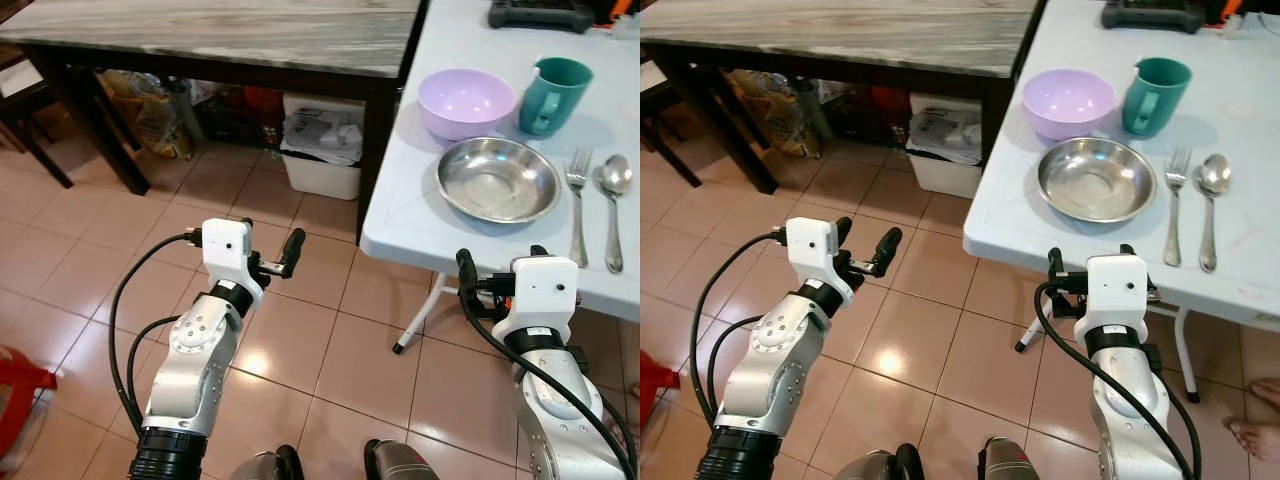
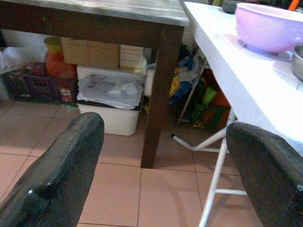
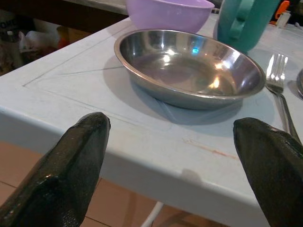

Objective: Setting the table

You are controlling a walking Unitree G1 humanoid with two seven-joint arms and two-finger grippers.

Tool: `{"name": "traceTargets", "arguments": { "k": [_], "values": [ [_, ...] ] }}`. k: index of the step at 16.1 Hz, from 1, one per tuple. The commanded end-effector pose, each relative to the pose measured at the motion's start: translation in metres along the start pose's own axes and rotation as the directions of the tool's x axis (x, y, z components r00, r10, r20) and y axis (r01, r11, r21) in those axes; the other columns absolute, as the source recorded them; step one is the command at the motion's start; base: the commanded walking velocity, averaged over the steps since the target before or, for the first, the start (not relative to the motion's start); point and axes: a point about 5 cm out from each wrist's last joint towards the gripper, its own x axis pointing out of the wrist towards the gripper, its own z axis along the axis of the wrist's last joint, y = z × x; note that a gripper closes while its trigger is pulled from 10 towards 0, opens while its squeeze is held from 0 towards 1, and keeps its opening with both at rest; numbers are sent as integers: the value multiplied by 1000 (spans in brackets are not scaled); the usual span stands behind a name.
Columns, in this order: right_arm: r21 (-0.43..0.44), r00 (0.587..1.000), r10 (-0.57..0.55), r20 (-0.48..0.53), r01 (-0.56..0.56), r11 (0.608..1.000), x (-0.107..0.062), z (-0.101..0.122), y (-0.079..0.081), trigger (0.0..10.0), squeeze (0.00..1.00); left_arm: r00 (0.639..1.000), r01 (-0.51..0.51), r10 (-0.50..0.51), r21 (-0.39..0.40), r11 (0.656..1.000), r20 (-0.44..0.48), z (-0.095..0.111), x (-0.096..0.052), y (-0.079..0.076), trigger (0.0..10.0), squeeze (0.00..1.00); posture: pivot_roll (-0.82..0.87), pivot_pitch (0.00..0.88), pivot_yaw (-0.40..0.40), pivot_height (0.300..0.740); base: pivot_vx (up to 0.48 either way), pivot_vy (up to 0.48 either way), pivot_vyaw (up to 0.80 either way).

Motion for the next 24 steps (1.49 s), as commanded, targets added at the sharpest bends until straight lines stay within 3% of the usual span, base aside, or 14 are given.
{"name": "traceTargets", "arguments": {
  "k": [1, 12, 18, 20, 22, 24],
  "values": [
    [2, 1000, 2, 8, -2, 1000, -2, 3, -1, 10000, 0, 1000, 3, -3, 3, 1000, -7, -1, -2, -1, 10000, 0, -332, 216, 84, 740, 0, -341, 0],
    [5, 1000, -3, -3, 3, 1000, 1, 2, -3, 10000, 0, 1000, 1, -1, 14, 1000, -6, -1, -1, 1, 10000, 0, -334, 207, 77, 740, 0, -340, 0],
    [18, 1000, -11, -7, 11, 1000, 2, 2, -3, 10000, 0, 999, -44, 44, 27, 999, 18, 1, 2, 4, 10000, 0, -335, 209, 78, 740, 0, 0, 0],
    [-51, 1000, -20, 8, 21, 998, 3, 6, -1, 10000, 0, 998, -45, 44, 20, 999, 34, 4, 4, 4, 10000, 0, -337, 211, 78, 740, 0, 0, 0],
    [21, 1000, -7, 30, 7, 1000, 5, 11, 4, 10000, 0, 999, -18, 18, 6, 1000, 45, 6, 5, 2, 10000, 0, -342, 215, 79, 740, 0, 0, 0],
    [13, 999, -35, 27, 35, 999, 9, 14, 0, 10000, 0, 994, 104, -105, 25, 994, 37, 5, 4, -9, 10000, 0, -345, 217, 78, 740, 0, 0, 0]
  ]
}}
